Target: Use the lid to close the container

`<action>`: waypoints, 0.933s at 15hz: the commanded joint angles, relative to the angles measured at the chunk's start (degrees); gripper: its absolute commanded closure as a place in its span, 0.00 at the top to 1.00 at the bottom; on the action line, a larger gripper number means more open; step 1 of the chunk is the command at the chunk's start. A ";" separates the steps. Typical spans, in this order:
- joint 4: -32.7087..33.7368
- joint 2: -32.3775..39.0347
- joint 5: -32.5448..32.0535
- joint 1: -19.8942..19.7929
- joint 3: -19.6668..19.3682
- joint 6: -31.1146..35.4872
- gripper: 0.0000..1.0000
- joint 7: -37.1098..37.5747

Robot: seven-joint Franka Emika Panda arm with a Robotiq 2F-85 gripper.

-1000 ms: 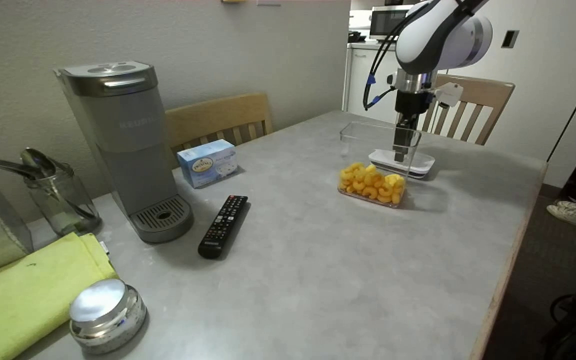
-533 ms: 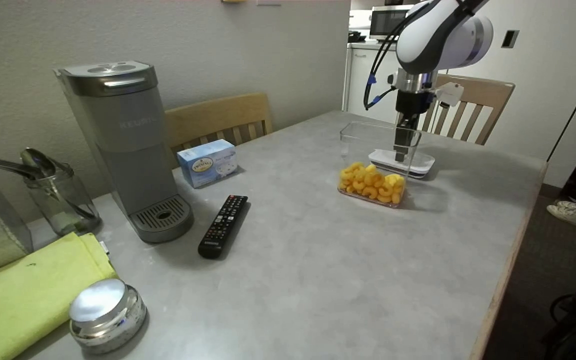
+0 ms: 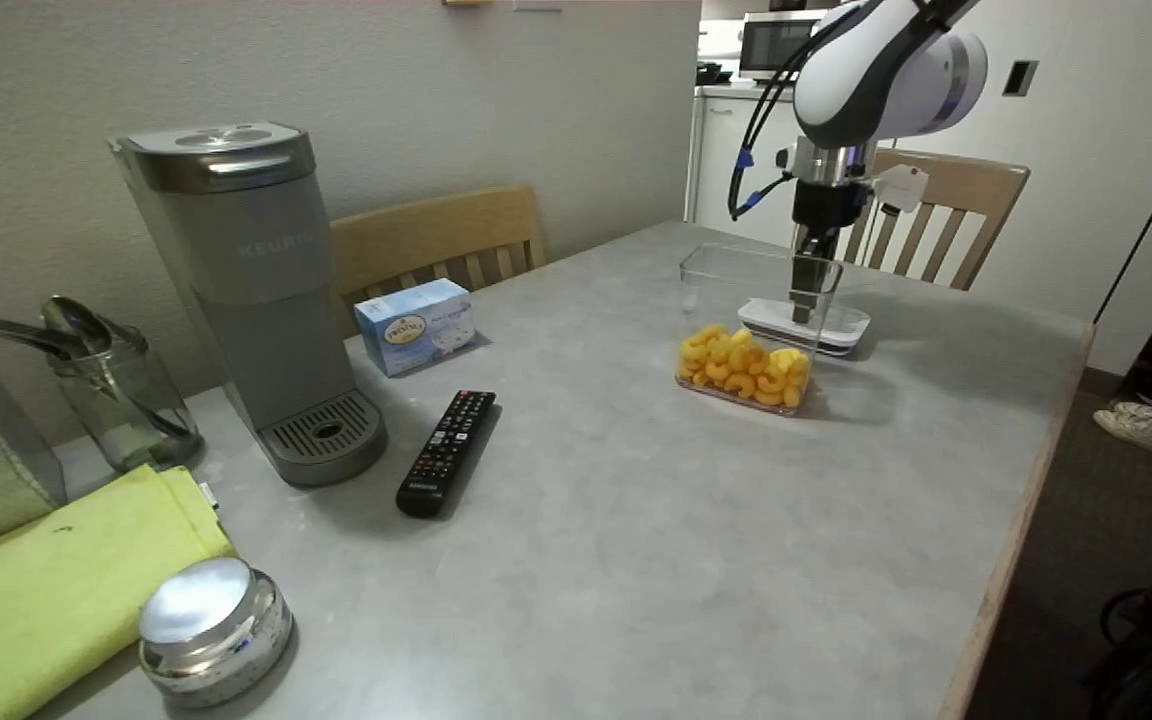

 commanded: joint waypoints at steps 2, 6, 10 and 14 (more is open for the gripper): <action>1.02 0.97 -1.00 -0.99 0.52 0.31 0.29 -1.34; 0.74 -0.82 -0.72 -0.86 0.58 0.28 0.29 -0.88; 1.86 -3.82 -0.22 -0.87 0.88 -1.07 0.29 -0.85; 3.40 -7.27 -0.66 -0.11 0.56 -3.40 0.29 -0.72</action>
